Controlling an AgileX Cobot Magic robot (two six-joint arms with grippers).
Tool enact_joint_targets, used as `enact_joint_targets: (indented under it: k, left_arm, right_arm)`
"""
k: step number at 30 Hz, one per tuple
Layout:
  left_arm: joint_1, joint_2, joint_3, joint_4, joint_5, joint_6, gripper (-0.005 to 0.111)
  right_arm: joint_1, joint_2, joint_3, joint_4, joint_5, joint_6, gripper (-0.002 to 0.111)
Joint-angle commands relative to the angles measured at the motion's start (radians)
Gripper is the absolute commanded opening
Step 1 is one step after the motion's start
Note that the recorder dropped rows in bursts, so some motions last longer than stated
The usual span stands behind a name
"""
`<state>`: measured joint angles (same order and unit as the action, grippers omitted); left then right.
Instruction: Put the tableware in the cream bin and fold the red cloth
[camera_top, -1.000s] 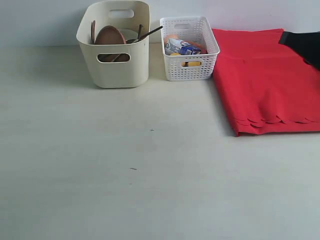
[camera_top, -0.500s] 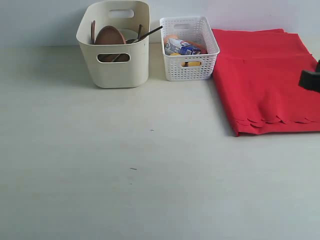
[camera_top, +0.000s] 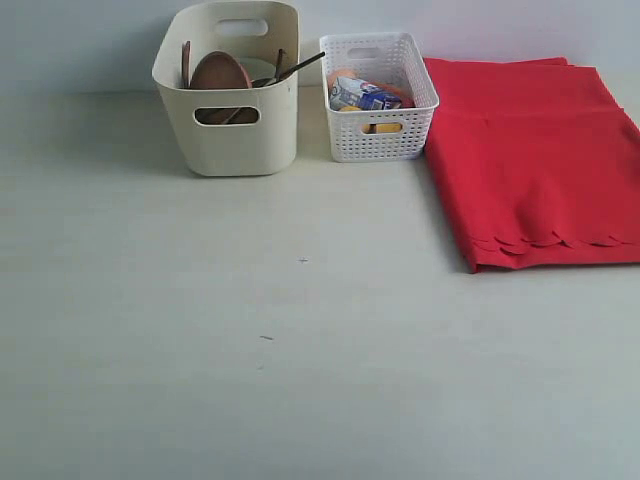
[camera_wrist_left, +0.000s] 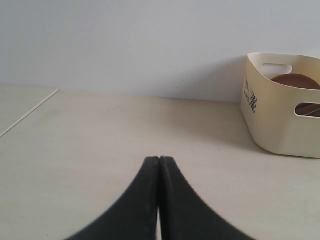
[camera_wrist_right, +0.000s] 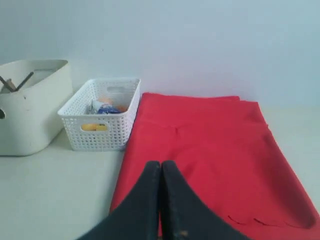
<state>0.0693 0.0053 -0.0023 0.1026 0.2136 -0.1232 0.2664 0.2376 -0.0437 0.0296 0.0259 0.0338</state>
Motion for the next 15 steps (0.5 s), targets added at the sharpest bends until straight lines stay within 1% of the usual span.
enact_joint_targets:
  k: [1,4,6,9,11,15]
  left_arm:
    - [0.001,-0.005,0.002,-0.006,0.001,0.0,0.001]
    - [0.001,-0.005,0.002,-0.006,0.001,0.0,0.001]
    - [0.001,-0.005,0.002,-0.006,0.001,0.0,0.001]
    - [0.001,-0.005,0.002,-0.006,0.001,0.0,0.001]
    - [0.001,-0.005,0.002,-0.006,0.001,0.0,0.001]
    - [0.001,-0.005,0.002,-0.006,0.001,0.0,0.001]
  right_arm:
    - [-0.027,-0.147,0.015,-0.007,0.011,0.001,0.0]
    - [-0.098,-0.235,0.044,-0.005,0.011,-0.003,0.0]
    - [-0.142,-0.238,0.044,-0.005,0.013,-0.005,0.0]
    - [-0.198,-0.238,0.044,-0.014,0.069,-0.007,0.0]
    - [-0.219,-0.238,0.044,-0.014,0.096,-0.007,0.0]
    - [-0.221,-0.238,0.044,-0.005,0.109,-0.007,0.0]
